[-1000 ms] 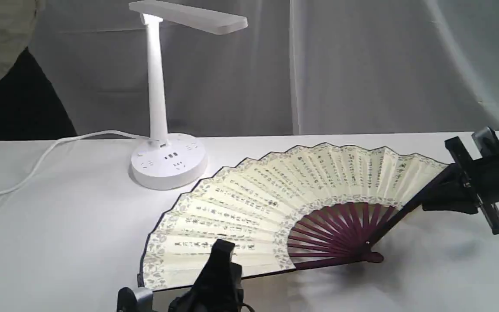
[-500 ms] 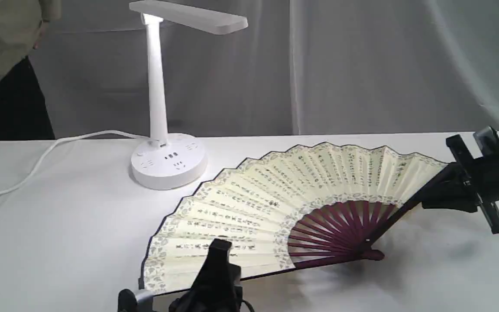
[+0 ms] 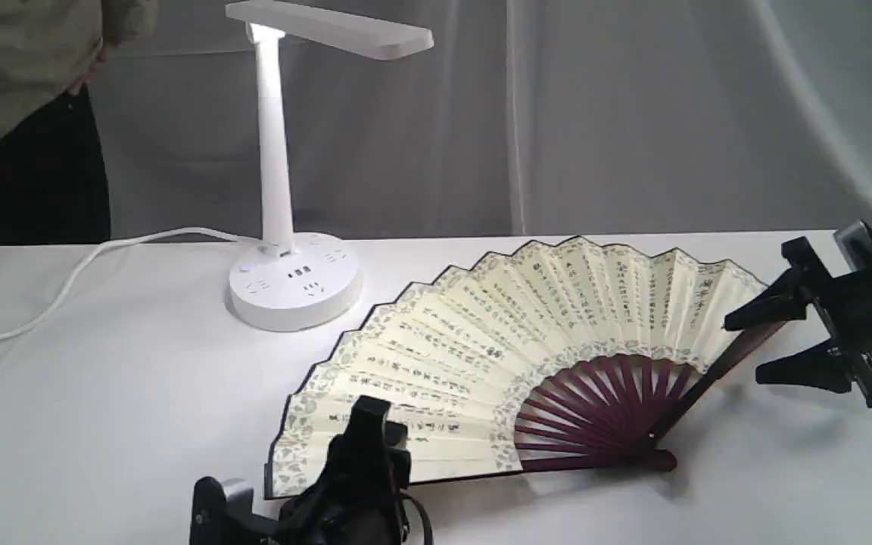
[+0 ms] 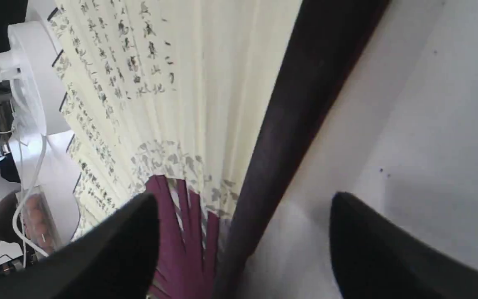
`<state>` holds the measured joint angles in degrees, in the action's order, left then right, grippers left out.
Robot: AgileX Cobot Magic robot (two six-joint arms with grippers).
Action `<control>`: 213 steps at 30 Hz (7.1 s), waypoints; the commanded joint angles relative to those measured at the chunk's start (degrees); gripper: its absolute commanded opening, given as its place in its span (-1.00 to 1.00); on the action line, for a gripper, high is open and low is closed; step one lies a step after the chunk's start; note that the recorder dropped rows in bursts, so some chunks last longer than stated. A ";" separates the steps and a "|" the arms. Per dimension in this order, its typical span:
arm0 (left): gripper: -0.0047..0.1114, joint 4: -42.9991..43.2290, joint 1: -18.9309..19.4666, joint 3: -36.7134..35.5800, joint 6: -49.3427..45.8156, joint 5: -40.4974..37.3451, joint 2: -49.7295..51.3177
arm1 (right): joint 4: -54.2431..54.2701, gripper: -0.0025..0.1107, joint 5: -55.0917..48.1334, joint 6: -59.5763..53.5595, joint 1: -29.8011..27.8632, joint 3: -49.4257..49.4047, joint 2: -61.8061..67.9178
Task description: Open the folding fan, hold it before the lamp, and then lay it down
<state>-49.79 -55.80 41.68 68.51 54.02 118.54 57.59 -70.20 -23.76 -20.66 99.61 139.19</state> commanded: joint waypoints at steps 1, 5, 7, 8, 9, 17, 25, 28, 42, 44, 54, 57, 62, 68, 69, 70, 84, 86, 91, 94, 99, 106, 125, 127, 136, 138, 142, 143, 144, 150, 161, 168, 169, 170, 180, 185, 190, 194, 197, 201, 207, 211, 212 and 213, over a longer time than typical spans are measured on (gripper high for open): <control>-0.02 4.93 2.40 -0.06 -2.88 -4.83 -2.77 | -0.25 0.17 0.23 0.60 -0.61 0.13 -1.09; -0.02 6.92 5.26 -0.19 -5.13 -12.55 -5.71 | -0.92 0.17 0.23 2.63 -1.53 0.13 -1.09; -0.02 6.92 6.53 -0.19 -7.17 -16.58 -7.30 | -1.69 0.17 0.23 3.76 -2.16 0.13 -1.09; -0.02 6.92 7.03 -0.19 -8.05 -18.58 -8.07 | -1.85 0.17 0.23 4.13 -2.45 0.13 -1.09; -0.02 6.92 7.86 -0.19 -8.85 -20.23 -8.71 | -1.85 0.17 0.23 4.45 -2.71 0.13 -1.09; -0.03 7.04 11.98 -0.19 -16.02 -30.64 -13.79 | -1.96 0.16 0.23 4.47 -2.83 0.23 -2.94; -0.09 7.20 17.10 -0.19 -32.40 -41.18 -19.80 | -2.14 0.02 0.23 2.76 -2.57 0.23 -5.68; -0.26 7.20 19.28 -0.19 -39.15 -44.06 -22.38 | -3.64 -0.17 0.23 2.05 -2.21 0.23 -7.38; -0.92 10.42 38.73 0.01 -68.82 -63.63 -32.68 | -17.59 -0.95 0.23 0.10 6.19 0.23 -12.42; -0.92 14.71 42.15 0.73 -69.53 -67.83 -33.00 | -20.44 -0.96 0.23 0.21 7.75 0.23 -13.09; -0.92 44.78 51.32 10.35 -67.95 -89.65 -33.00 | -40.21 -0.96 0.23 12.15 13.49 0.23 -17.16; -0.92 55.56 51.32 13.41 -58.35 -92.96 -33.00 | -45.57 -0.96 0.23 15.47 14.56 0.23 -19.20; -0.92 57.56 51.32 17.37 -56.89 -94.50 -33.00 | -47.94 -0.96 0.23 17.18 14.96 0.13 -23.17; -0.92 54.89 52.36 20.99 -57.38 -95.22 -32.88 | -47.97 -0.96 0.23 16.83 15.43 -6.44 -30.63; -0.92 52.81 53.23 21.38 -58.50 -95.49 -32.74 | -47.97 -0.96 0.56 16.69 15.43 -7.96 -31.82; -0.92 49.79 54.63 21.85 -60.51 -95.93 -32.46 | -47.97 -0.96 1.28 16.54 15.43 -9.44 -32.99; -0.92 49.22 56.91 23.33 -66.79 -100.38 -30.60 | -48.14 -0.96 6.43 14.31 14.65 -21.09 -43.58; -0.92 49.07 56.91 23.33 -66.79 -100.59 -30.60 | -47.90 -0.96 7.34 14.31 13.36 -22.70 -44.82; -0.92 49.07 56.91 23.33 -65.61 -100.62 -30.60 | -48.42 -0.96 9.79 15.04 10.48 -26.43 -48.22; -0.92 48.57 56.80 23.33 -65.60 -100.62 -30.60 | -50.68 -0.96 11.61 15.04 10.70 -28.44 -50.13; -0.92 51.68 53.35 23.33 -66.11 -100.46 -30.60 | -52.91 -0.96 15.50 15.01 10.93 -32.36 -53.89; -0.92 53.36 51.78 23.33 -65.89 -100.28 -30.60 | -54.29 -0.96 17.12 13.40 13.62 -34.51 -57.12; -0.92 53.36 51.78 23.33 -65.85 -102.74 -37.25 | -54.56 -0.96 13.50 17.92 18.74 -34.62 -61.04; -0.92 53.36 51.78 23.33 -65.85 -103.65 -39.15 | -54.60 -0.96 13.21 17.82 18.74 -34.62 -61.92; -0.92 53.36 51.78 23.22 -65.96 -104.13 -48.97 | -55.21 -0.96 12.98 17.82 18.74 -34.62 -69.11; -0.92 53.11 51.78 23.22 -65.96 -104.23 -51.81 | -55.62 -0.96 13.22 17.82 18.74 -34.62 -72.47; -0.92 52.31 51.78 23.22 -65.96 -104.23 -57.57 | -57.10 -0.96 12.80 17.82 18.74 -34.62 -79.44; -0.92 52.31 51.78 23.22 -65.96 -104.23 -59.14 | -57.14 -0.96 12.80 17.82 18.74 -34.62 -81.95; -0.92 52.31 51.78 23.22 -65.96 -104.10 -60.40 | -57.14 -0.96 12.80 17.82 18.74 -34.62 -84.10; -0.92 52.31 51.78 23.22 -66.20 -103.97 -69.63 | -57.59 -0.96 12.59 17.58 18.74 -34.62 -95.38; -0.92 52.06 51.78 23.22 -66.20 -106.13 -89.45 | -59.09 -0.96 8.01 17.58 18.74 -34.62 -113.99; -0.92 51.85 51.78 23.02 -66.06 -109.32 -101.56 | -63.18 -0.96 5.23 17.58 18.94 -34.62 -124.59; -0.92 51.85 51.78 22.84 -65.96 -109.60 -102.84 | -63.32 -0.96 5.23 17.58 18.93 -34.62 -126.02; -0.92 51.85 51.78 22.56 -65.68 -109.87 -104.33 | -63.99 -0.96 4.97 17.58 18.93 -34.62 -127.40; -0.92 51.85 51.78 16.49 -65.78 -103.70 -118.54 | -67.90 -0.96 1.88 17.42 18.93 -34.62 -138.99; -0.92 50.47 51.88 14.17 -65.55 -104.45 -118.54 | -68.98 -0.96 0.65 17.42 18.93 -34.19 -139.19; -0.92 50.35 51.88 9.53 -65.55 -98.55 -118.54 | -68.73 -0.96 4.01 17.89 18.93 -37.35 -139.19; -0.92 49.79 51.88 2.25 -65.55 -91.07 -118.54 | -67.86 -0.96 10.90 21.17 18.93 -43.02 -139.19; -0.92 49.79 51.88 -3.77 -65.55 -87.30 -118.54 | -67.86 -0.96 15.32 23.22 18.93 -48.02 -139.19; -0.92 50.59 51.88 -11.26 -65.71 -80.78 -118.54 | -67.20 -0.96 22.30 24.55 18.93 -55.62 -139.19; -0.92 50.16 51.88 -20.93 -64.54 -74.12 -118.54 | -67.20 -0.96 33.96 24.68 18.93 -67.35 -139.19; -0.92 50.60 51.88 -26.75 -64.54 -65.27 -118.54 | -67.20 -0.96 40.11 24.68 18.93 -75.03 -139.19; -0.92 50.73 51.88 -28.37 -64.54 -62.33 -118.54 | -67.20 -0.96 41.37 24.68 18.93 -76.94 -139.19; -0.92 50.74 51.88 -29.92 -64.54 -59.63 -118.54 | -67.20 -0.96 42.41 24.68 18.93 -78.70 -139.19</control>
<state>0.56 -3.65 13.88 3.40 -10.57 0.19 -9.79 -30.88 0.65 -1.96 23.64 0.22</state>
